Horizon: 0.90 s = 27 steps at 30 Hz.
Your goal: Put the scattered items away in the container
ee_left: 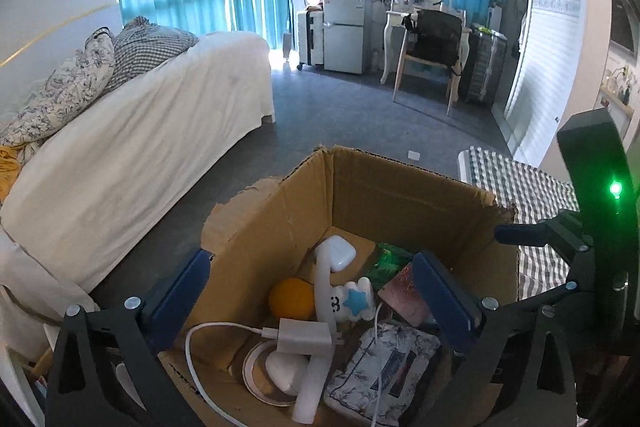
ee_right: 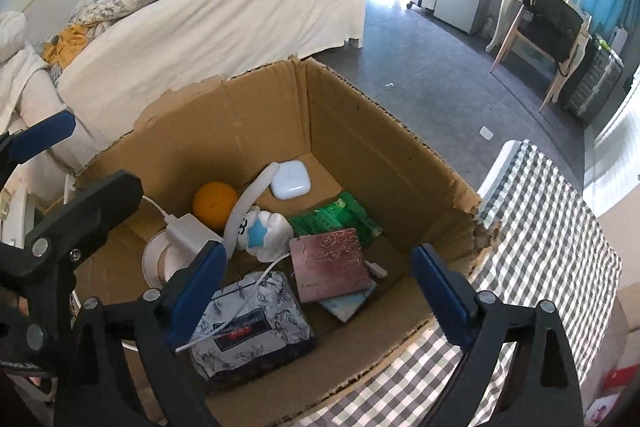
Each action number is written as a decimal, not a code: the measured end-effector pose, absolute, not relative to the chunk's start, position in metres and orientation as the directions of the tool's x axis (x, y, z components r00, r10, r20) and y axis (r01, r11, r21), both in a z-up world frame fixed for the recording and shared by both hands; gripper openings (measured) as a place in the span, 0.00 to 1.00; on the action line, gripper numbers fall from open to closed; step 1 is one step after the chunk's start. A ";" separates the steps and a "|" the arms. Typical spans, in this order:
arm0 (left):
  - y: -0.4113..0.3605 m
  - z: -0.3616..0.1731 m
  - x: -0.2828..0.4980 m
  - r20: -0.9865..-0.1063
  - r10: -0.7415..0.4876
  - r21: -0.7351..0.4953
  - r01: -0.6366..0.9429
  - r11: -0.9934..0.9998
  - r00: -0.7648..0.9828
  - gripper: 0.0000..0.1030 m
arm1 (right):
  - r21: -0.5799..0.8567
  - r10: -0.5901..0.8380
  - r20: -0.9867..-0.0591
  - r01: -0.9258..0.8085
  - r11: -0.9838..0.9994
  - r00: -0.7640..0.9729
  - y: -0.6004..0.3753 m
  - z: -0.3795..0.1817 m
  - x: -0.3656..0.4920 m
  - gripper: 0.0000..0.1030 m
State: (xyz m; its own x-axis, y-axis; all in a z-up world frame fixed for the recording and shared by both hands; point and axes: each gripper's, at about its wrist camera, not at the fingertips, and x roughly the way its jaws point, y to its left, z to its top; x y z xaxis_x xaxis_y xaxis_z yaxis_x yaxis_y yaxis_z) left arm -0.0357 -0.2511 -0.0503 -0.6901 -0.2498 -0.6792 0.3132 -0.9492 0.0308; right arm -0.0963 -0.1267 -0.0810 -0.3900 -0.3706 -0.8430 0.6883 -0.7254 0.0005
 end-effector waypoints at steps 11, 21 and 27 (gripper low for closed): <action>-0.229 -0.014 -0.015 -0.643 -0.310 0.082 0.340 -0.937 -0.701 1.00 | -0.042 -0.384 -0.785 0.661 -0.750 -0.486 -0.102 -0.037 -0.071 1.00; -0.206 0.031 0.026 -0.580 -0.355 0.099 0.369 -0.924 -0.733 1.00 | -0.075 -0.403 -0.732 0.653 -0.754 -0.550 -0.071 0.005 -0.030 1.00; -0.188 0.051 0.051 -0.559 -0.342 0.090 0.355 -0.931 -0.755 1.00 | -0.078 -0.407 -0.708 0.637 -0.767 -0.577 -0.051 0.023 -0.008 1.00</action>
State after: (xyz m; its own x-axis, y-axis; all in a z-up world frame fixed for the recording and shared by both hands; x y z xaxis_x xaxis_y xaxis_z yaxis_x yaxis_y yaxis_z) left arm 0.0506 -0.1883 0.0508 -0.7554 -0.3421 -0.5589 0.3546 -0.9306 0.0903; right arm -0.0078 -0.0511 0.0235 -0.5771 -0.4075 -0.7078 0.6372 -0.7667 -0.0781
